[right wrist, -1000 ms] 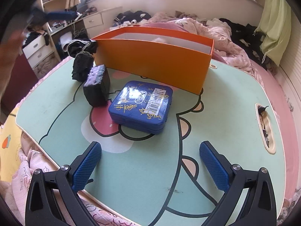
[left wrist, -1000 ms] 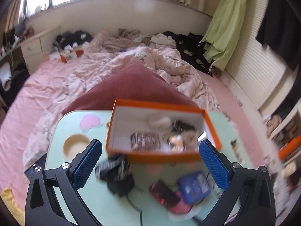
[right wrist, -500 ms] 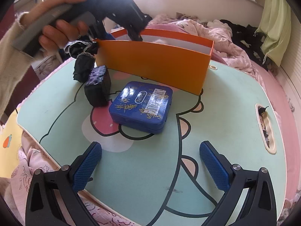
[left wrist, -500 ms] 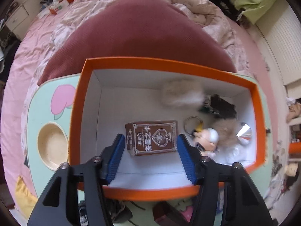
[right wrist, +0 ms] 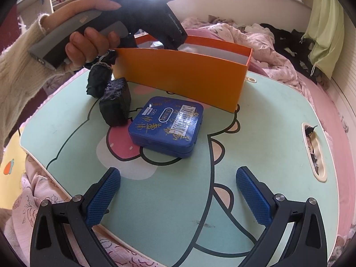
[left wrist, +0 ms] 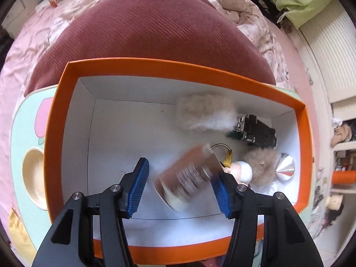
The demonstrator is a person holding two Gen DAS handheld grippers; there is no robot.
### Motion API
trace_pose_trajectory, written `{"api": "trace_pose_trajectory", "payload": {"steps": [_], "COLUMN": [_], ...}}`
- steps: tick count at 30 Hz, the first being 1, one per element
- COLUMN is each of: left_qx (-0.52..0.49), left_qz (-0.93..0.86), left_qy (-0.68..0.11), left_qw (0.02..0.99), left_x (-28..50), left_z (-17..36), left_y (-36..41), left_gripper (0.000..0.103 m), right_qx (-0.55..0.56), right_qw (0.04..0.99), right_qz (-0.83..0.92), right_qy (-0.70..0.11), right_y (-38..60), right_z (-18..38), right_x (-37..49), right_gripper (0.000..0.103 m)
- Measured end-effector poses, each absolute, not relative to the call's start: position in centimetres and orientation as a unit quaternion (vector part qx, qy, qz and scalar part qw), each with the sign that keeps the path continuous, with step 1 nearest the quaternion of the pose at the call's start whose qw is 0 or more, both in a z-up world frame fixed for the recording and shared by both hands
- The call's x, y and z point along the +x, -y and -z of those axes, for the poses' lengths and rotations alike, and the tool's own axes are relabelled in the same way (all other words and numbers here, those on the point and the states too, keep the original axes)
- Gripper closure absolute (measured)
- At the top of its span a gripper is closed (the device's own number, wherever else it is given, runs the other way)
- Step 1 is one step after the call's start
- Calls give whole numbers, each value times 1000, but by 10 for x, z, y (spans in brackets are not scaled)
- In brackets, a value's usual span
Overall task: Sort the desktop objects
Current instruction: 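Reach the left gripper into the orange box and grasp the brown carton, then set the brown carton on the table near the blue tin with the left gripper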
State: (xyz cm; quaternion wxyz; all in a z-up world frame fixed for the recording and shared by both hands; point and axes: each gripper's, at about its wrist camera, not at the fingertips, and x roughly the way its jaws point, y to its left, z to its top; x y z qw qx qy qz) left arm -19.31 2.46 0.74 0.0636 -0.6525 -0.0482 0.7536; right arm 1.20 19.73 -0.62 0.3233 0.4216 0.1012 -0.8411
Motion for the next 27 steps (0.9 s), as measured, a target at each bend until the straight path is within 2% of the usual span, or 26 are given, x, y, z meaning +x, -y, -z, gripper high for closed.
{"api": "trace_pose_trajectory", "payload": {"steps": [2, 7, 11, 14, 17, 20, 25, 27], "left_qx": [-644, -606, -546, -504, -495, -507, -484, -466], "left_qz": [-764, -788, -820, -843, -853, -848, -866, -877], "left_qy": [18, 71, 116, 114, 95, 92, 74, 89], "left_qw": [48, 84, 128, 149, 133, 126, 103, 83], "left_x": [-191, -187, -155, -113, -72, -39, -21, -15], "left_z": [-9, -26, -75, -103, -96, -66, -36, -36], "left_y": [-28, -5, 14, 18, 16, 17, 13, 21], "left_gripper": [59, 59, 59, 58, 58, 58, 57, 45], "right_qx": [422, 421, 421, 421, 421, 422, 423, 423], "right_qw": [324, 324, 324, 324, 324, 324, 322, 322], "right_qz": [841, 841, 841, 841, 841, 841, 841, 841], "right_qy": [-101, -100, -100, -100, -100, -100, -101, -101], "right_y": [-197, -197, -196, -197, -198, -198, -198, -198], "right_z": [6, 6, 6, 7, 7, 6, 6, 6], "right_x": [12, 12, 12, 12, 12, 12, 12, 12], "right_gripper": [0, 0, 0, 0, 0, 0, 0, 0]}}
